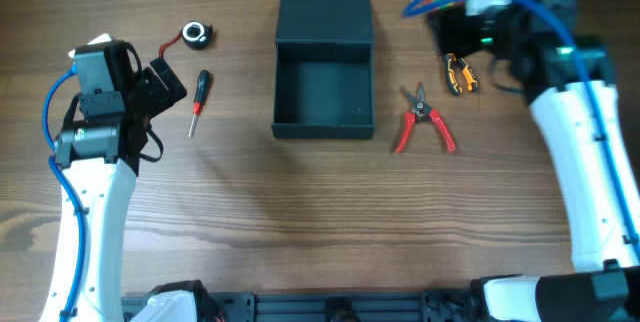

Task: Pack container
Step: 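Carry the screwdriver case into the green box and lower it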

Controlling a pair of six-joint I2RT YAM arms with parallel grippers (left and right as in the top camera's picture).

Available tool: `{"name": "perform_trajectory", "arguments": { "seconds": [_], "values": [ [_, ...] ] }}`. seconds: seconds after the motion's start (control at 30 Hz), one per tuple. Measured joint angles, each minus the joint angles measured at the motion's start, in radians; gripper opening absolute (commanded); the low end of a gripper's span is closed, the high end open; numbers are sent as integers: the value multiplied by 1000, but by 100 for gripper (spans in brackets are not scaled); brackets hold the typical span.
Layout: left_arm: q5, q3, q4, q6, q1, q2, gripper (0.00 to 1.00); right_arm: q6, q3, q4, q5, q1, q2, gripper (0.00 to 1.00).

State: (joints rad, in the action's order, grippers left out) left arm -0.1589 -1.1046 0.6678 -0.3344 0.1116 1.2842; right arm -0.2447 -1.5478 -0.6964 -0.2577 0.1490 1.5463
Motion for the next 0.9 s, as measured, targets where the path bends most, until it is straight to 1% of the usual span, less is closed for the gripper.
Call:
{"name": "perform_trajectory", "arguments": {
  "seconds": [0.07, 0.17, 0.27, 0.3, 0.5, 0.73, 0.9],
  "values": [
    [0, 0, 0, 0, 0, 0, 100, -36, 0, 24, -16, 90, 10, 4],
    [0, 0, 0, 0, 0, 0, 100, -69, 0, 81, -13, 186, 49, 4],
    [0, 0, 2, 0, 0, 0, 100, -102, -2, 103, -2, 240, 117, 4],
    [0, 0, 2, 0, 0, 0, 100, -115, -7, 108, 7, 277, 201, 4],
    [0, 0, 2, 0, 0, 1, 100, -170, -141, 105, 83, 335, 416, 4],
    [0, 0, 2, 0, 0, 1, 100, -215, -188, 107, 109, 340, 512, 4],
    [0, 0, 2, 0, 0, 1, 100, -309, -188, 106, 77, 340, 549, 4]
  ]
}}
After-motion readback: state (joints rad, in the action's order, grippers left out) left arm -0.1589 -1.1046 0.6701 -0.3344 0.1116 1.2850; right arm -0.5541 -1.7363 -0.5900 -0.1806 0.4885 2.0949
